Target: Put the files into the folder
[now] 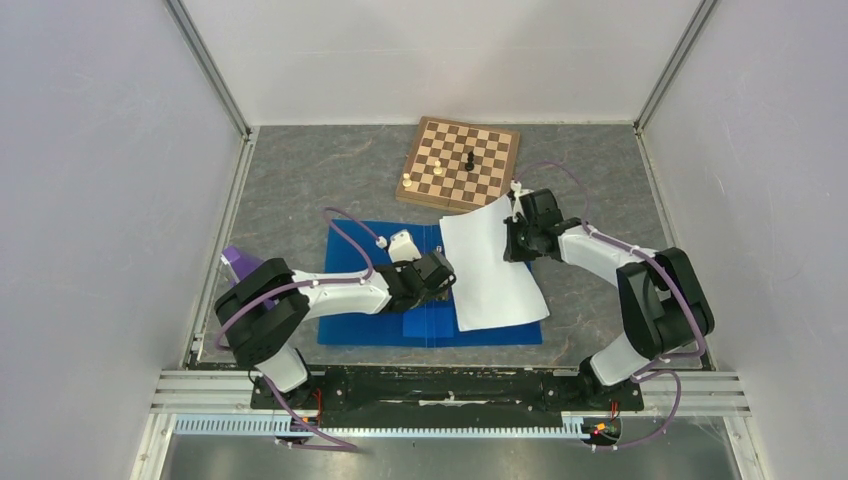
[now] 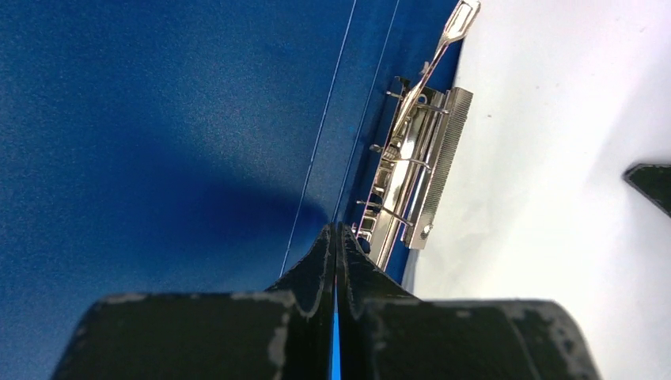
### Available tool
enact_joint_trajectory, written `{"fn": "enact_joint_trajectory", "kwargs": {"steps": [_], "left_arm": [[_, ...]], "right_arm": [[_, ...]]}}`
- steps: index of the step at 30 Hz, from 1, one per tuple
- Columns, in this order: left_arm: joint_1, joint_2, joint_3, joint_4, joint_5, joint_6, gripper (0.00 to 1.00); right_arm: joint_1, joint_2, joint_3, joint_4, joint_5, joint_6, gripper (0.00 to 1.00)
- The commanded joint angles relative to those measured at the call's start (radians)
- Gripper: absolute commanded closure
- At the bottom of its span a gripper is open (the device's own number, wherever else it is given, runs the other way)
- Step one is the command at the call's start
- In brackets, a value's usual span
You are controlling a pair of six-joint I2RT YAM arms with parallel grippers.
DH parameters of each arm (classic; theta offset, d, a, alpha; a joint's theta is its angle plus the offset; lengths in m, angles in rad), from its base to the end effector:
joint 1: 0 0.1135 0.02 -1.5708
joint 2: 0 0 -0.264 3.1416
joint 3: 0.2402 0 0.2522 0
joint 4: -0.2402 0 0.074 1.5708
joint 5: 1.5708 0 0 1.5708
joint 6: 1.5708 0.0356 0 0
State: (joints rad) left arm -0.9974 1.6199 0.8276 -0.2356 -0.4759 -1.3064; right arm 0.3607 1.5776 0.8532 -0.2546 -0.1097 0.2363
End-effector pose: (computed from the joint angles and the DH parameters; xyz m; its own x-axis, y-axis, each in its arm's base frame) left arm 0.1777 -0.2451 0.1545 -0.7182 -0.4694 -0.5136 -0.2867 0.8723 -0.3962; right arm 0.2850 0.1117 0.1693 -0.8505 -0.0721 -0.5211 -0.2148 0.9518 0.2189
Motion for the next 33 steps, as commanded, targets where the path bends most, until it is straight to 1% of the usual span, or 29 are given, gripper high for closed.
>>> {"fn": "enact_joint_trajectory", "kwargs": {"steps": [1, 8, 12, 19, 21, 25, 29, 33], "left_arm": [[-0.009, 0.027, 0.040, 0.004, -0.029, -0.042, 0.98], [-0.009, 0.052, 0.048, 0.010, -0.024, -0.051, 0.98], [-0.009, 0.057, 0.048, 0.018, -0.021, -0.052, 0.98], [-0.008, 0.063, 0.047, 0.019, -0.018, -0.050, 0.98], [-0.008, 0.060, 0.045, 0.019, -0.020, -0.049, 0.98], [-0.009, 0.054, 0.041, 0.019, -0.021, -0.049, 0.98], [-0.008, 0.053, 0.039, 0.018, -0.023, -0.050, 0.98], [-0.009, 0.055, 0.040, 0.018, -0.023, -0.050, 0.98]], "right_arm": [[-0.068, -0.027, 0.015, 0.005, -0.110, 0.030, 1.00], [-0.169, 0.007, -0.039, 0.122, -0.358, 0.149, 1.00], [-0.179, 0.042, -0.066, 0.191, -0.412, 0.228, 1.00], [-0.197, 0.092, -0.101, 0.247, -0.398, 0.299, 1.00], [-0.210, 0.084, -0.115, 0.281, -0.383, 0.320, 1.00], [-0.247, 0.057, -0.130, 0.287, -0.355, 0.339, 1.00], [-0.281, 0.022, -0.156, 0.315, -0.359, 0.378, 1.00], [-0.293, 0.025, -0.167, 0.339, -0.380, 0.407, 1.00]]}}
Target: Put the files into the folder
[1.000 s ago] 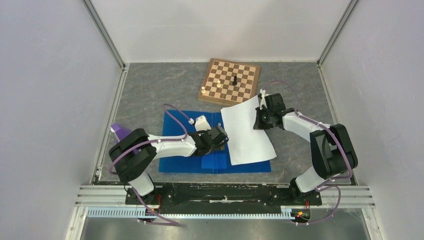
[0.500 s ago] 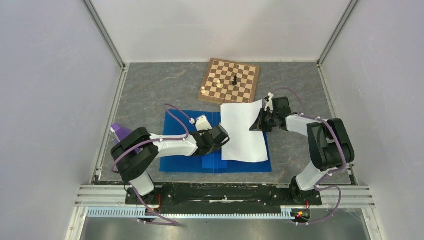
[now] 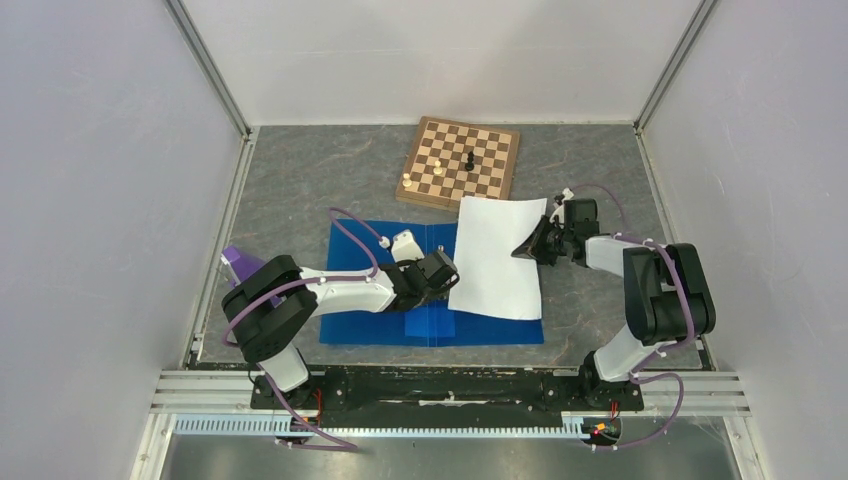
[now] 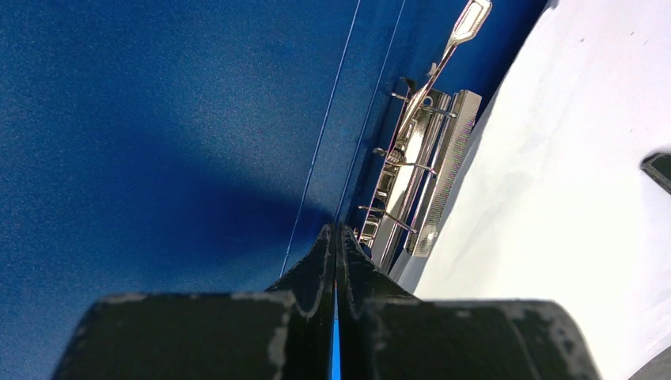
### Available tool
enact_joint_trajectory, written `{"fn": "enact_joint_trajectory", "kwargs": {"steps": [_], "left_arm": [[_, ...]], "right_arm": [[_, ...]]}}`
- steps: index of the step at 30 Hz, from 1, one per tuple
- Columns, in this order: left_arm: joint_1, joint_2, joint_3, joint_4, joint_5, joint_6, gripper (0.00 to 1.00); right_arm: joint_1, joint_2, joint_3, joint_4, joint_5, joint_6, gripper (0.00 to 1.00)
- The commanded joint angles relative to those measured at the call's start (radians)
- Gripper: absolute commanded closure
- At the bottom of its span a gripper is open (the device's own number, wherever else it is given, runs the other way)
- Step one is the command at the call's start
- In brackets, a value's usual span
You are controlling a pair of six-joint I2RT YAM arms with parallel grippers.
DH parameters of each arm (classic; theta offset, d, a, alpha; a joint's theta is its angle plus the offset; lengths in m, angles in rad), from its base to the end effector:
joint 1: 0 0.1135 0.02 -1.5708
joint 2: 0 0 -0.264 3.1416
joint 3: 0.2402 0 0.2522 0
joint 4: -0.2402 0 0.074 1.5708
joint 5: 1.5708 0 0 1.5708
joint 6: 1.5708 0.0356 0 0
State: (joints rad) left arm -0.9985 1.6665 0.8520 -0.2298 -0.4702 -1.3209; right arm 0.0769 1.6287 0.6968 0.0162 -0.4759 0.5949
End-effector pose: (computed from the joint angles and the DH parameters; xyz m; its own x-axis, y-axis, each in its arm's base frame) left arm 0.1815 -0.2520 0.1479 -0.7225 -0.4735 -0.5038 -0.2988 0.8710 -0.3900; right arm 0.2918 0.0388 0.1324 -0.8490 0.4342 -0.3010 0.1561 0.7504 0.6423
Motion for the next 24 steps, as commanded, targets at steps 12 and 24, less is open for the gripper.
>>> {"fn": "enact_joint_trajectory", "kwargs": {"steps": [12, 24], "left_arm": [[-0.008, 0.004, 0.018, 0.006, -0.034, -0.031, 0.98], [-0.008, 0.017, 0.029, 0.006, -0.031, -0.032, 0.98]], "right_arm": [[-0.070, -0.043, -0.091, 0.162, -0.010, 0.144, 1.00], [-0.128, -0.089, -0.150, 0.214, -0.006, 0.197, 1.00]]}}
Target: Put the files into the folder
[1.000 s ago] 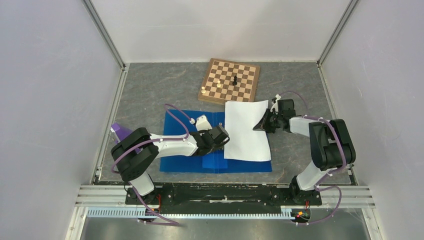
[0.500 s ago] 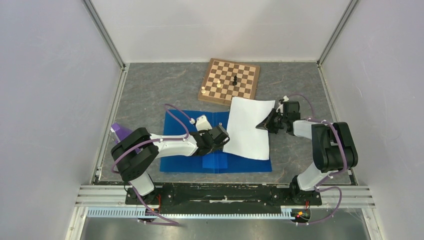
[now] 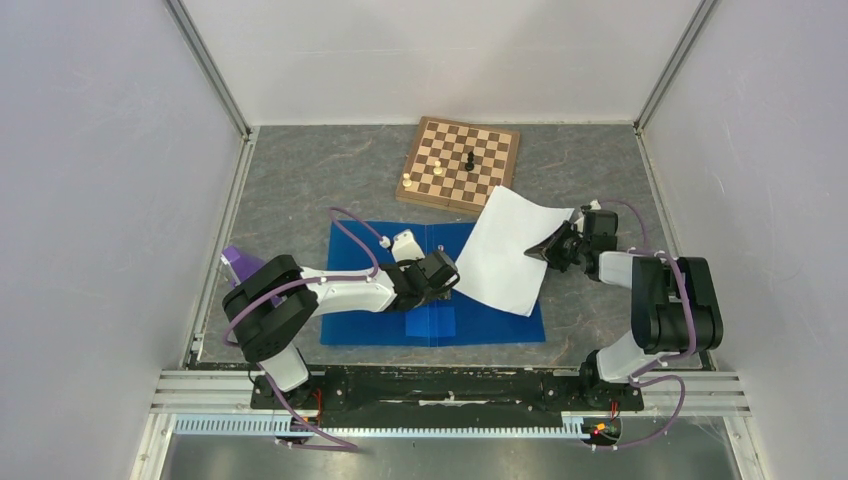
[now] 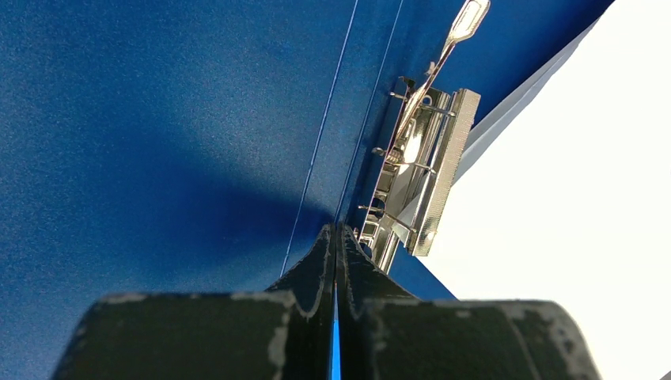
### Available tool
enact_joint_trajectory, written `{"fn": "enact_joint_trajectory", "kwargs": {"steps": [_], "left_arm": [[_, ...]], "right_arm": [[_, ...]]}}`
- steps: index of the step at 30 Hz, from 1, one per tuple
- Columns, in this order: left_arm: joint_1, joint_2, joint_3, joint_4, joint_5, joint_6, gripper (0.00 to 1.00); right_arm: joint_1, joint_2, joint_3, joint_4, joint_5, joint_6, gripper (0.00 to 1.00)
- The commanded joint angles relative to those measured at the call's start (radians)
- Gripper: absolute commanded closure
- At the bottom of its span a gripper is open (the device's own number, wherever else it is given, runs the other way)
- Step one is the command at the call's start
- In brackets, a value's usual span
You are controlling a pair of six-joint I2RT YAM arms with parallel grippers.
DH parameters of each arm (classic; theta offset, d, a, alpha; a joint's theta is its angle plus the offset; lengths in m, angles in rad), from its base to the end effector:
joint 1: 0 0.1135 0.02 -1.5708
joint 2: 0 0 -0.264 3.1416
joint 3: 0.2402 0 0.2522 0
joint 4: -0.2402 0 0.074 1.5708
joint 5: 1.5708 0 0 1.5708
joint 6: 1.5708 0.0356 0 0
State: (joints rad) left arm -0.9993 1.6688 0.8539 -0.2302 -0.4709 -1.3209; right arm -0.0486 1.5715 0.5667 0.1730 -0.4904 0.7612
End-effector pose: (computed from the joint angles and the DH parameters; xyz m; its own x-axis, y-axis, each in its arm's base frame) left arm 0.1816 -0.2525 0.1477 -0.7227 -0.4727 -0.5043 -0.2984 0.8715 -0.3892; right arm 0.2737 0.0035 0.1250 -0.7235 0.6444 -0.2475 0.3109 0.6243 0.7166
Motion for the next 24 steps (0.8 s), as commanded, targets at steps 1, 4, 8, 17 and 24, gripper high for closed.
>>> {"fn": "enact_joint_trajectory", "kwargs": {"steps": [1, 4, 8, 17, 24], "left_arm": [[-0.008, 0.014, 0.027, 0.006, -0.031, -0.031, 0.98], [-0.007, 0.015, 0.027, 0.006, -0.029, -0.032, 0.98], [-0.008, 0.018, 0.028, 0.008, -0.028, -0.033, 0.98], [-0.007, 0.020, 0.033, 0.006, -0.031, -0.034, 0.98], [-0.008, 0.020, 0.034, 0.007, -0.032, -0.033, 0.98]], "right_arm": [[-0.002, -0.035, -0.023, 0.059, 0.010, 0.030, 1.00], [-0.001, -0.047, -0.025, 0.035, 0.035, 0.000, 1.00], [0.018, -0.057, 0.008, -0.030, 0.063, -0.086, 1.00], [0.126, -0.050, 0.095, -0.217, 0.158, -0.299, 1.00], [0.150, -0.072, 0.098, -0.267, 0.207, -0.363, 1.00]]}}
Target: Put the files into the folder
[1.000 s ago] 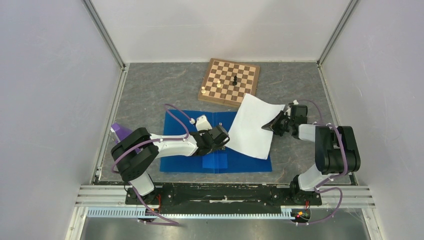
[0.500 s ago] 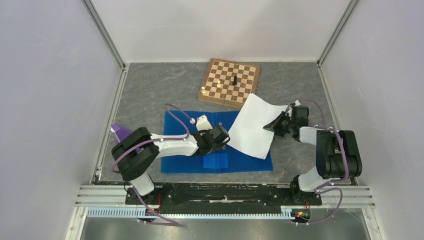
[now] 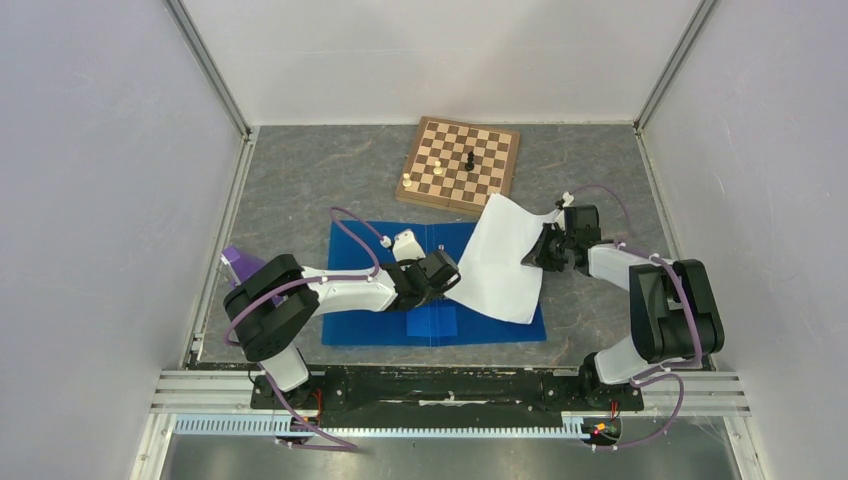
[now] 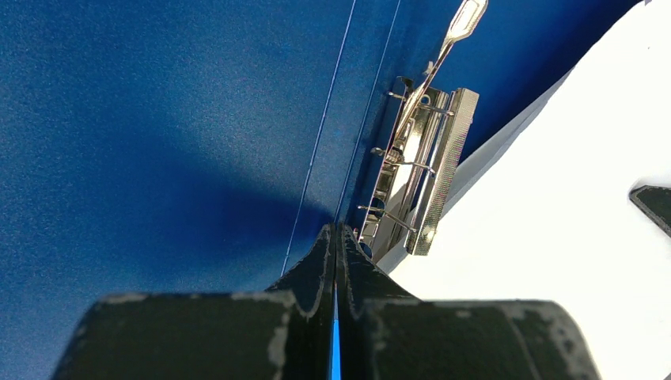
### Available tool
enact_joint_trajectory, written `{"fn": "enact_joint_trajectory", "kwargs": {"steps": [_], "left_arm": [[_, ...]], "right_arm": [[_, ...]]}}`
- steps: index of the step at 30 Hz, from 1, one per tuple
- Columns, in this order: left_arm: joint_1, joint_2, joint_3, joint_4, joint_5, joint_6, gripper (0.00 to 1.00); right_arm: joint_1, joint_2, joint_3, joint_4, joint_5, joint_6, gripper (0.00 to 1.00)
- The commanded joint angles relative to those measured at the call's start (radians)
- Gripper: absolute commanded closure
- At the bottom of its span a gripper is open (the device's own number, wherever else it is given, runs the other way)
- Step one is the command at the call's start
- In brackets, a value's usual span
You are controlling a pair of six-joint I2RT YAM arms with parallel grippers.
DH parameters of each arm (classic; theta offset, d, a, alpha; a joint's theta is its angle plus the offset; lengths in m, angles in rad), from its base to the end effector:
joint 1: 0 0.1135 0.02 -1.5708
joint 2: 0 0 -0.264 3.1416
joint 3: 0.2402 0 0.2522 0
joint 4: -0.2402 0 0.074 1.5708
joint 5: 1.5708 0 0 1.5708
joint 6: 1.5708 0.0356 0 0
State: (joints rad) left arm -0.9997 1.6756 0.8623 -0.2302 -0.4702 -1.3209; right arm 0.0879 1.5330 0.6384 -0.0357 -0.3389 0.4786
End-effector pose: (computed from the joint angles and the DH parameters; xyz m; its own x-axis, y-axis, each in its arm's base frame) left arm 0.1826 -0.2544 0.1479 -0.7228 -0.4730 -0.5038 -0.2976 0.8711 -0.3907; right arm 0.2723 0.0359 0.1375 -0.8382 0.3622 -0.4077 0.1187 0.8509 0.5118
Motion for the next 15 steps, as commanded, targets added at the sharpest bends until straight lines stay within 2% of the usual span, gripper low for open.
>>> {"fn": "enact_joint_trajectory", "kwargs": {"steps": [1, 15], "left_arm": [[-0.006, 0.013, 0.026, 0.006, -0.034, -0.033, 0.98], [-0.007, 0.002, 0.023, 0.002, -0.039, -0.030, 0.98]], "right_arm": [[0.021, -0.036, 0.030, -0.068, 0.064, -0.090, 1.00], [0.118, -0.109, 0.064, -0.158, 0.175, -0.152, 1.00]]}}
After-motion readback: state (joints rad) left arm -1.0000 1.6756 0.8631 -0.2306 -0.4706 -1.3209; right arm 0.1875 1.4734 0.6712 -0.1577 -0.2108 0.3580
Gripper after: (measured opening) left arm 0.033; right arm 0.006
